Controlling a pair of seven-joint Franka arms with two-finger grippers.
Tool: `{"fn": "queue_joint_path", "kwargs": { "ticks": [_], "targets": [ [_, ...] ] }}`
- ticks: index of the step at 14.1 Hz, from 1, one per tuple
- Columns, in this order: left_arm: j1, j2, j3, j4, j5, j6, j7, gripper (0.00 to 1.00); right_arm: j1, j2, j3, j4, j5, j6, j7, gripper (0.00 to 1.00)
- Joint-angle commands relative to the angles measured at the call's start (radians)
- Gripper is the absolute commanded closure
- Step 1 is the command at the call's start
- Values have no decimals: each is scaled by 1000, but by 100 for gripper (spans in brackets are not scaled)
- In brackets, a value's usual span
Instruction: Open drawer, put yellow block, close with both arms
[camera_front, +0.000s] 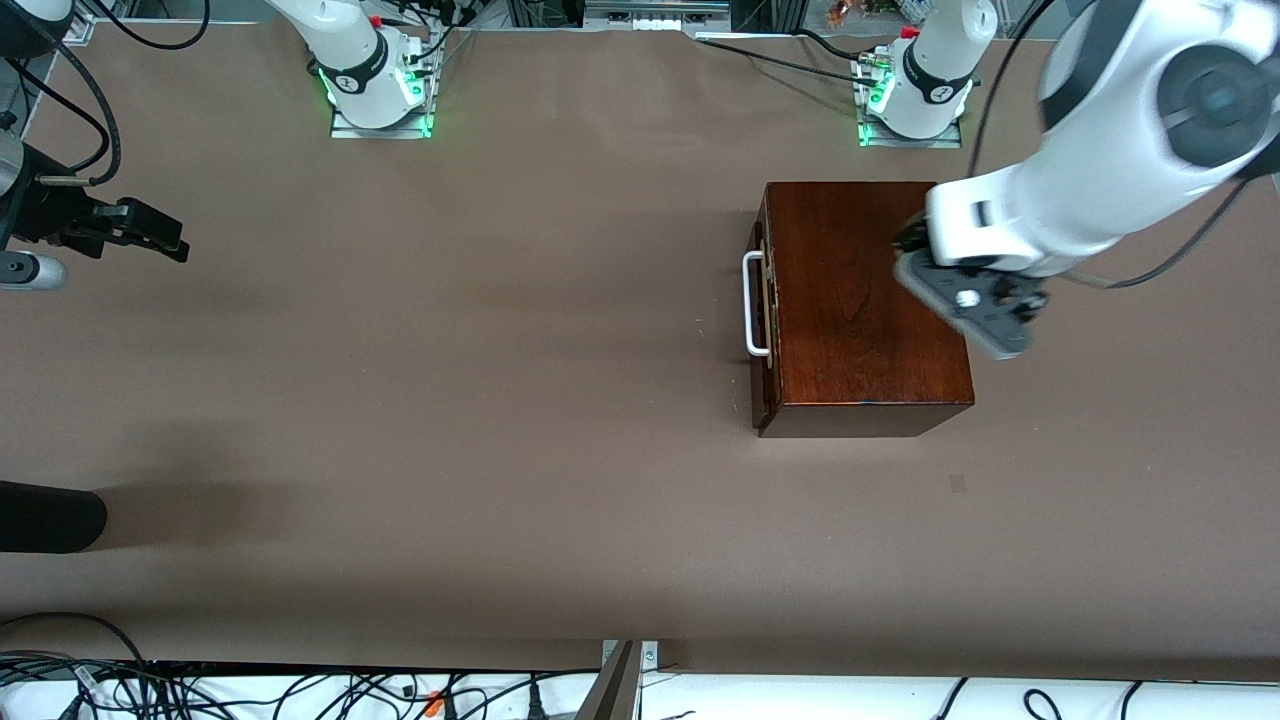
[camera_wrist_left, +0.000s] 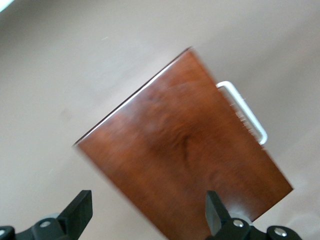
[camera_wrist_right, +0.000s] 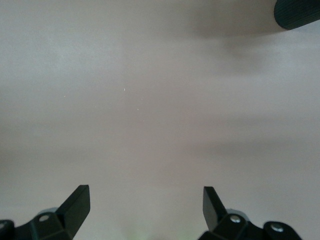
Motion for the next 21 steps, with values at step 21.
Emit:
{"fn": "queue_joint_path", "kwargs": {
  "ticks": [21],
  "targets": [
    [-13, -245, 220, -309, -24, 122, -407, 0, -11, -15, 9, -14, 2, 8, -59, 0]
  ]
}}
